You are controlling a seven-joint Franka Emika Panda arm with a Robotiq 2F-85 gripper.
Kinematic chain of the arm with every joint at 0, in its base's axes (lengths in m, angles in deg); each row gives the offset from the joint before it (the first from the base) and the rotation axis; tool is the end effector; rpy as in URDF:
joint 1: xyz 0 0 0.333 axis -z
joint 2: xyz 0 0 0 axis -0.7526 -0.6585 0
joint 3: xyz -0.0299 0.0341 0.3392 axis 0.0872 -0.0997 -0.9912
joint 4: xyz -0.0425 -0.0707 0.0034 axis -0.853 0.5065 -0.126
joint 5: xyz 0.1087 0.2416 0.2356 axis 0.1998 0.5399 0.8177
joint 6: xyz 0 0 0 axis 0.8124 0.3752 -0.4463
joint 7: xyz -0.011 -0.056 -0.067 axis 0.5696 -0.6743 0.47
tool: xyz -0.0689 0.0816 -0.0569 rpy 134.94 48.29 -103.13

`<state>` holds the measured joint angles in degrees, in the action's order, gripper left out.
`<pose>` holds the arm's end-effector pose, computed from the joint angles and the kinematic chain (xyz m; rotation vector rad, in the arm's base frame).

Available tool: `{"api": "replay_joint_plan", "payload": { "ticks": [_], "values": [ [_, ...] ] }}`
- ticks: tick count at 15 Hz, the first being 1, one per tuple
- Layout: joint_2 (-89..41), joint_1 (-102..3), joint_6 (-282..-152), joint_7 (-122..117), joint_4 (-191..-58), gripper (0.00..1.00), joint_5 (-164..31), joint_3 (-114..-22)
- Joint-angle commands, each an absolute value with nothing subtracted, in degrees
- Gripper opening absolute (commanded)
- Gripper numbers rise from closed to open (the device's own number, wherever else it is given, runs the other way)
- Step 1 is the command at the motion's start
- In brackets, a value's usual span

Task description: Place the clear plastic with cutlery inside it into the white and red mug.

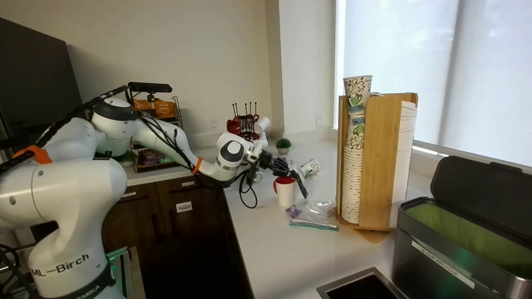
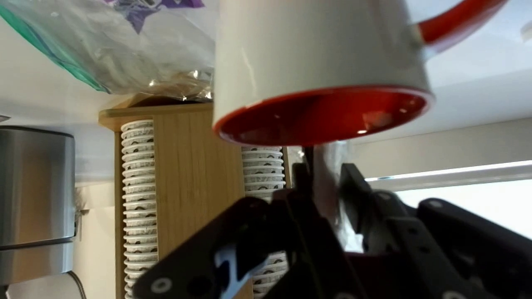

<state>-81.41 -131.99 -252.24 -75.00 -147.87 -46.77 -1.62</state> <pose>0.5825 0.2359 0.2381 2.2840 -0.9382 1.4248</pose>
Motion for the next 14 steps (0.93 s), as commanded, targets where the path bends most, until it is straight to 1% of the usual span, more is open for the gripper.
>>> {"api": "replay_joint_plan", "payload": {
  "ticks": [1,8,14],
  "values": [
    [-80.5,-133.3,-252.3,-75.8,-149.4,0.00,-47.1,-0.6],
    [-81.4,-139.8,-250.7,-76.4,-155.0,0.01,-46.5,8.5],
    [-73.4,-144.7,-249.1,-73.3,-161.2,0.01,-45.9,13.0]
  ]
}}
